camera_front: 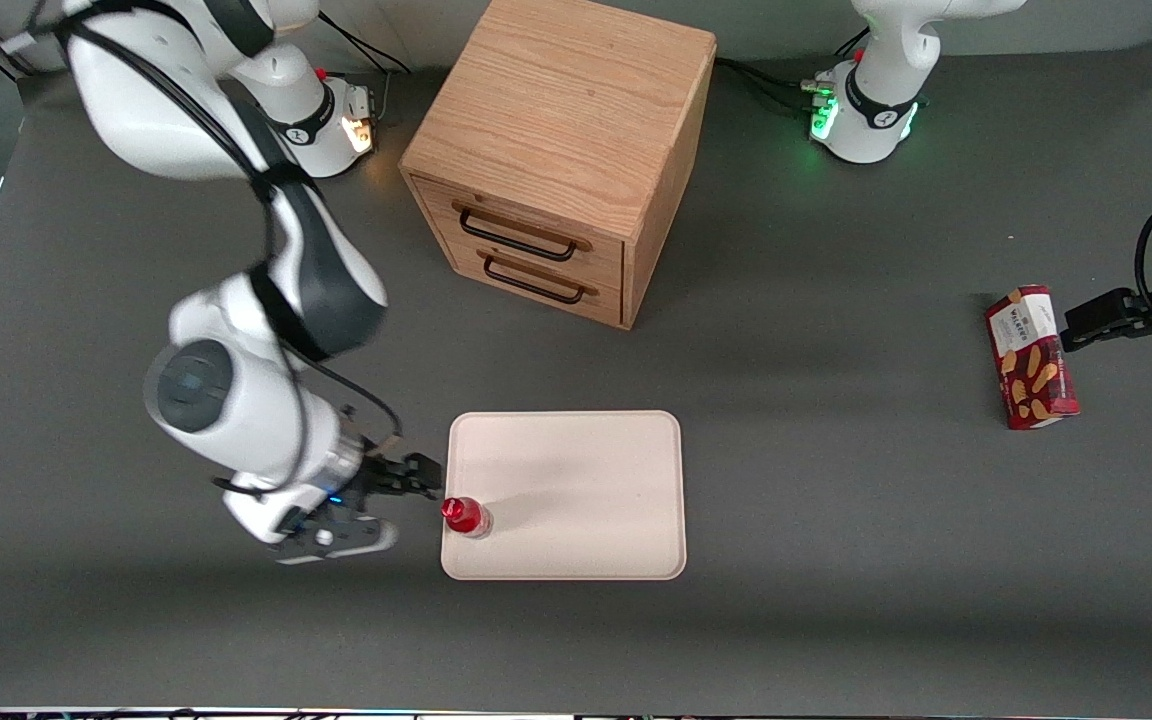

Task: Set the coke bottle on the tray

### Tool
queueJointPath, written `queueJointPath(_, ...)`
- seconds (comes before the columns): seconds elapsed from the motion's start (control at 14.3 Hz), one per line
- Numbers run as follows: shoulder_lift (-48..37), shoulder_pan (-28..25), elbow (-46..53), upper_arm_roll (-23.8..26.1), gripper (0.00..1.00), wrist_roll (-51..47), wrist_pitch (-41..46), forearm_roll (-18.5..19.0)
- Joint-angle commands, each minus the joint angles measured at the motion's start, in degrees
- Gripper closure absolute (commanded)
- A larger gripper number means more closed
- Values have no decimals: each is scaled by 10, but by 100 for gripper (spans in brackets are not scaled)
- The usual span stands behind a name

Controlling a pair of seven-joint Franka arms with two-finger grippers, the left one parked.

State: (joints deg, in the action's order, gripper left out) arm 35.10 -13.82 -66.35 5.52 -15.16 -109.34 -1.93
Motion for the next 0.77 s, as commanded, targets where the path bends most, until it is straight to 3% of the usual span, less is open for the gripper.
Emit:
queueJointPath(0.0,-150,6,-145,-70,0,7,44,-45)
queueJointPath(0.35,-243,4,-148,-164,0,23,206,-34)
queueJointPath(0.56,-306,3,-214,-191,0,61,202,-17)
queueJointPath(0.7,-351,2,-282,-190,0,60,168,17)
